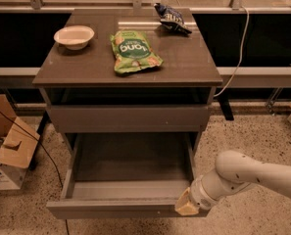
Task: Close middle drawer
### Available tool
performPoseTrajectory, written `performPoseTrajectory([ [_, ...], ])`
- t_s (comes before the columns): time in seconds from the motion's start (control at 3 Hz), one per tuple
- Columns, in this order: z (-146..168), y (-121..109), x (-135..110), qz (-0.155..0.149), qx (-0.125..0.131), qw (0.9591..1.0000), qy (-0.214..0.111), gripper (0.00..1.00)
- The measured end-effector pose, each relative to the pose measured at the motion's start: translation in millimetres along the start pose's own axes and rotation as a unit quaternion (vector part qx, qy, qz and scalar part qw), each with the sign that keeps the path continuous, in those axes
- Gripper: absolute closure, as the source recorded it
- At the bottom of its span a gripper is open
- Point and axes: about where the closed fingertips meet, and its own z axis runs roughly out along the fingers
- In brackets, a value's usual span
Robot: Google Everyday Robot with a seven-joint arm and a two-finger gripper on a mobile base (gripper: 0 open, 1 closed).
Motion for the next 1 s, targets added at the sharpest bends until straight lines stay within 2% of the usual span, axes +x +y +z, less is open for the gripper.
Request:
performPoseTrajectory([
  [0.33, 19.6, -5.5, 9.9, 0.003, 0.007, 1.0000, 0.000, 1.00],
  [1.0, 49.5, -26.3, 15.7, 0.002, 0.043, 0.9990, -0.013, 1.00],
])
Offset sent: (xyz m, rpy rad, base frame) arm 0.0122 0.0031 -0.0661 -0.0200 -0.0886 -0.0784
